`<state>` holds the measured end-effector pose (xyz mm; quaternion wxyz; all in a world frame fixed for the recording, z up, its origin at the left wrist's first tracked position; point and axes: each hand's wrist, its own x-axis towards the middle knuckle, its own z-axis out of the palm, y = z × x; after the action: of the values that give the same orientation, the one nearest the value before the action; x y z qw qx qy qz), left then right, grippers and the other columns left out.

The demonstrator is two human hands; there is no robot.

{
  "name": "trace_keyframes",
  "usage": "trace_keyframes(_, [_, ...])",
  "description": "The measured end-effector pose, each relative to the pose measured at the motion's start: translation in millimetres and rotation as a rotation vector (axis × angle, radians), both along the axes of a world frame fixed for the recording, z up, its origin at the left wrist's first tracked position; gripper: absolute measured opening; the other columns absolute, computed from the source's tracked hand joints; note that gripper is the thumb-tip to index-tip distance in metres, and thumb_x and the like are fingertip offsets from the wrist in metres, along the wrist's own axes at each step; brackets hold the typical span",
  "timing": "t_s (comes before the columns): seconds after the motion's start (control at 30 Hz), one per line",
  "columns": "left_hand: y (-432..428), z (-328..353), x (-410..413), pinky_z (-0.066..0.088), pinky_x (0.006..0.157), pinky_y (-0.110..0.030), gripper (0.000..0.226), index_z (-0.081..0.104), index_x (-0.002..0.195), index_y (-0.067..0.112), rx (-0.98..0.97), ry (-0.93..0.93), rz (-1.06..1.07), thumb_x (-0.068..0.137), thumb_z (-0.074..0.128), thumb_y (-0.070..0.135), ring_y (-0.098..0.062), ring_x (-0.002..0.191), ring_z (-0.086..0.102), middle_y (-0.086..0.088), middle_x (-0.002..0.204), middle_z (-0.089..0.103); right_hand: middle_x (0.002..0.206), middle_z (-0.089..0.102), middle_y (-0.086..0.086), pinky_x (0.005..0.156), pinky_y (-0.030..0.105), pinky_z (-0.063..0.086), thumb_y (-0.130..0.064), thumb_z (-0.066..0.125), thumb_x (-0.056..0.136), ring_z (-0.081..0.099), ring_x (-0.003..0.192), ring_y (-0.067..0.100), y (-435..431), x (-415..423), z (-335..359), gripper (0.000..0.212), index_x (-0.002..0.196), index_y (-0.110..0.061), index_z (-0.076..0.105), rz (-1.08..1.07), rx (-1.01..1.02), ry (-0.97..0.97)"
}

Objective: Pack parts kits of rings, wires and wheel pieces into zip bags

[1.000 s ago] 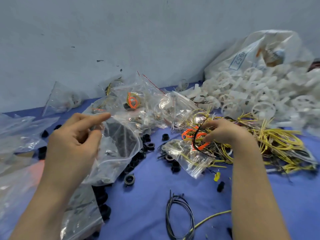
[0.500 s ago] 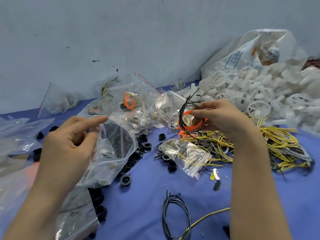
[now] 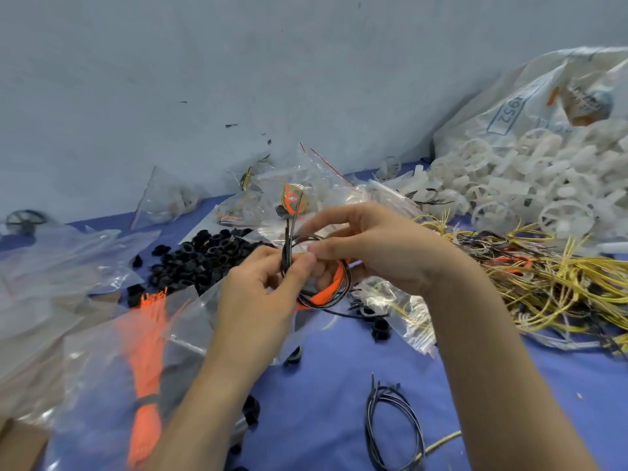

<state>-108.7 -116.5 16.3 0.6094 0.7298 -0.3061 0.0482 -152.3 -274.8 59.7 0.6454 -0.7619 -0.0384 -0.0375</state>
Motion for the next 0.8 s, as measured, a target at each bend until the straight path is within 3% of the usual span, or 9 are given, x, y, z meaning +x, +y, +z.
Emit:
trace_keyframes(0.1, [2, -1, 5, 0.04, 0.052, -0.011, 0.036, 0.068, 0.069, 0.017, -0.107, 0.027, 0.127, 0.09, 0.053, 0.042, 0.003, 0.052, 0.053, 0.002, 0.065, 0.063, 0.071, 0.065, 0.002, 0.074, 0.034, 0.056, -0.011, 0.064, 0.085, 0.063, 0.065, 0.017, -2, 5, -3, 0.037, 0.121, -0.016, 0.06, 0.083, 0.194, 0.056])
trace_keyframes(0.2, [3, -4, 9, 0.03, 0.043, -0.011, 0.044, 0.064, 0.075, 0.003, -0.088, 0.032, 0.209, 0.095, 0.05, 0.04, -0.002, 0.041, 0.039, -0.006, 0.054, 0.046, 0.079, 0.068, 0.0, 0.076, 0.032, 0.056, -0.014, 0.062, 0.08, 0.066, 0.073, 0.016, -13, 5, -4, 0.045, 0.124, -0.019, 0.059, 0.095, 0.46, 0.071])
trace_keyframes(0.3, [2, -6, 7, 0.029, 0.04, -0.01, 0.033, 0.073, 0.078, 0.022, -0.103, 0.064, 0.225, 0.097, 0.05, 0.038, -0.002, 0.038, 0.037, 0.001, 0.048, 0.043, 0.078, 0.071, -0.002, 0.074, 0.027, 0.053, -0.01, 0.058, 0.085, 0.067, 0.071, 0.012, -23, 7, -8, 0.027, 0.108, -0.022, 0.064, -0.059, 0.528, 0.055])
trace_keyframes(0.37, [4, -4, 7, 0.028, 0.037, -0.01, 0.033, 0.074, 0.076, 0.025, -0.136, 0.096, 0.238, 0.097, 0.051, 0.038, -0.003, 0.034, 0.036, 0.005, 0.045, 0.044, 0.074, 0.07, -0.005, 0.074, 0.027, 0.048, -0.009, 0.056, 0.089, 0.063, 0.064, 0.009, -29, 6, -7, 0.018, 0.099, -0.022, 0.065, -0.248, 0.609, 0.04])
trace_keyframes(0.43, [8, -3, 10, 0.027, 0.036, -0.011, 0.034, 0.073, 0.078, 0.023, -0.134, 0.131, 0.256, 0.097, 0.05, 0.038, -0.003, 0.031, 0.034, -0.002, 0.049, 0.047, 0.081, 0.072, -0.001, 0.077, 0.029, 0.043, -0.014, 0.059, 0.087, 0.061, 0.064, 0.009, -34, 1, 1, 0.012, 0.096, -0.022, 0.06, -0.401, 0.671, -0.036])
trace_keyframes(0.53, [10, -1, 13, 0.04, 0.057, -0.022, 0.035, 0.073, 0.081, 0.024, -0.146, 0.174, 0.255, 0.099, 0.047, 0.041, -0.005, 0.044, 0.049, -0.007, 0.057, 0.056, 0.097, 0.073, 0.009, 0.082, 0.03, 0.039, -0.005, 0.062, 0.083, 0.067, 0.079, 0.015, -35, -17, 18, 0.033, 0.11, -0.024, 0.059, -0.386, 0.452, -0.203])
trace_keyframes(0.63, [6, 0, 10, 0.047, 0.073, -0.035, 0.035, 0.073, 0.086, 0.027, -0.136, 0.179, 0.213, 0.1, 0.044, 0.042, -0.017, 0.065, 0.063, -0.004, 0.069, 0.066, 0.104, 0.071, 0.012, 0.077, 0.03, 0.052, 0.012, 0.058, 0.08, 0.068, 0.091, 0.017, -1, -24, 26, 0.052, 0.119, -0.023, 0.061, -0.265, 0.043, -0.273])
trace_keyframes(0.73, [0, 1, 5, 0.056, 0.066, -0.034, 0.036, 0.071, 0.083, 0.02, -0.189, 0.199, 0.168, 0.101, 0.044, 0.036, -0.017, 0.066, 0.067, -0.004, 0.074, 0.071, 0.11, 0.067, 0.013, 0.086, 0.039, 0.052, 0.006, 0.049, 0.088, 0.062, 0.09, 0.025, 49, 0, 11, 0.041, 0.123, -0.013, 0.06, -0.246, -0.278, -0.252])
trace_keyframes(0.8, [-3, 1, 4, 0.05, 0.047, -0.018, 0.037, 0.064, 0.078, 0.016, -0.235, 0.261, 0.148, 0.103, 0.041, 0.029, -0.005, 0.055, 0.065, 0.0, 0.069, 0.07, 0.113, 0.065, 0.014, 0.09, 0.042, 0.048, -0.001, 0.045, 0.091, 0.06, 0.097, 0.028, 71, 15, 0, 0.037, 0.123, -0.012, 0.06, -0.317, -0.454, -0.274])
